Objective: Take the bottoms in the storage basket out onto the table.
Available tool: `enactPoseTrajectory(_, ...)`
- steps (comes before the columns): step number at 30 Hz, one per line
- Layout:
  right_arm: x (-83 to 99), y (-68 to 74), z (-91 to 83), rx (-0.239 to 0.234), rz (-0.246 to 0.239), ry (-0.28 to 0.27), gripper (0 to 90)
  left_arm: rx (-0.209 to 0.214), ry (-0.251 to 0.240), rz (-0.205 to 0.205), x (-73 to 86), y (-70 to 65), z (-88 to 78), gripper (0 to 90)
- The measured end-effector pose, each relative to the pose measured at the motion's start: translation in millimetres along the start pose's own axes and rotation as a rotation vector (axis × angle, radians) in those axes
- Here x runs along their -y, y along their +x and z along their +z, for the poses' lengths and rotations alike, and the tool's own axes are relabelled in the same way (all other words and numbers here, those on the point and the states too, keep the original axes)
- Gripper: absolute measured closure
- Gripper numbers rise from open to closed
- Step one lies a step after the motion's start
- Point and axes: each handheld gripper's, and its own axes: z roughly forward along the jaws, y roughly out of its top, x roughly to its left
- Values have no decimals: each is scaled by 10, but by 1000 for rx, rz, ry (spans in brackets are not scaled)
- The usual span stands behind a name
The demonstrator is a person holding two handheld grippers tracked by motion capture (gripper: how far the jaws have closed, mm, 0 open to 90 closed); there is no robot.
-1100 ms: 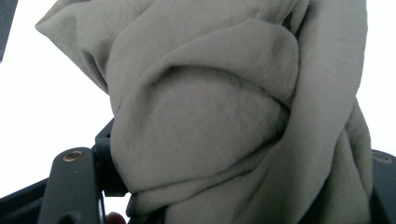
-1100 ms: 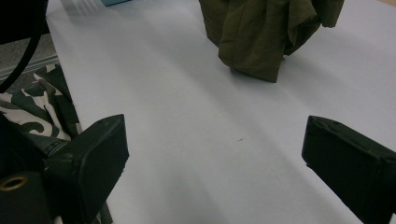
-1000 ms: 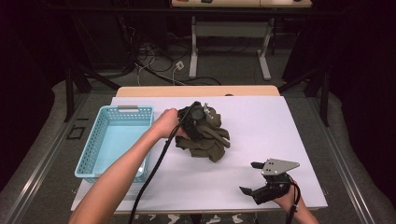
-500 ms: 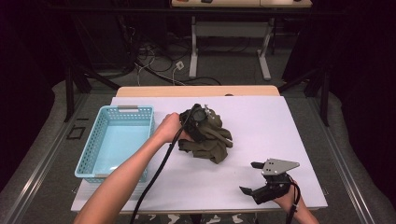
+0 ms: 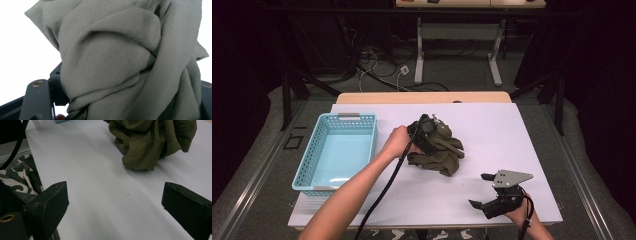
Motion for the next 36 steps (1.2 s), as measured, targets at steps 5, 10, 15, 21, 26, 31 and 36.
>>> enactPoseTrajectory(5, -1, 1, 3, -2, 2, 2, 71, 11, -14, -40, 23, -26, 56, 267)
enactPoseTrajectory(10, -1, -1, 4, -2, 1, 1, 71, 9, -23, -64, 34, -49, 100, 262)
enactPoseTrajectory(15, 0, -2, 3, -2, 0, 2, 71, 14, -36, -96, 58, -65, 131, 256)
enactPoseTrajectory(21, 0, 2, 3, -1, 1, 3, 71, 16, -57, -127, 120, -81, 167, 254)
enactPoseTrajectory(26, -2, 5, 5, -1, 1, 3, 71, 19, -74, -158, 169, -82, 197, 254)
enactPoseTrajectory(31, -1, 6, 5, -1, 2, 5, 71, 30, -85, -186, 220, -62, 227, 254)
enactPoseTrajectory(36, 0, 8, 3, 0, 3, 5, 71, 44, -96, -219, 264, -20, 241, 249)
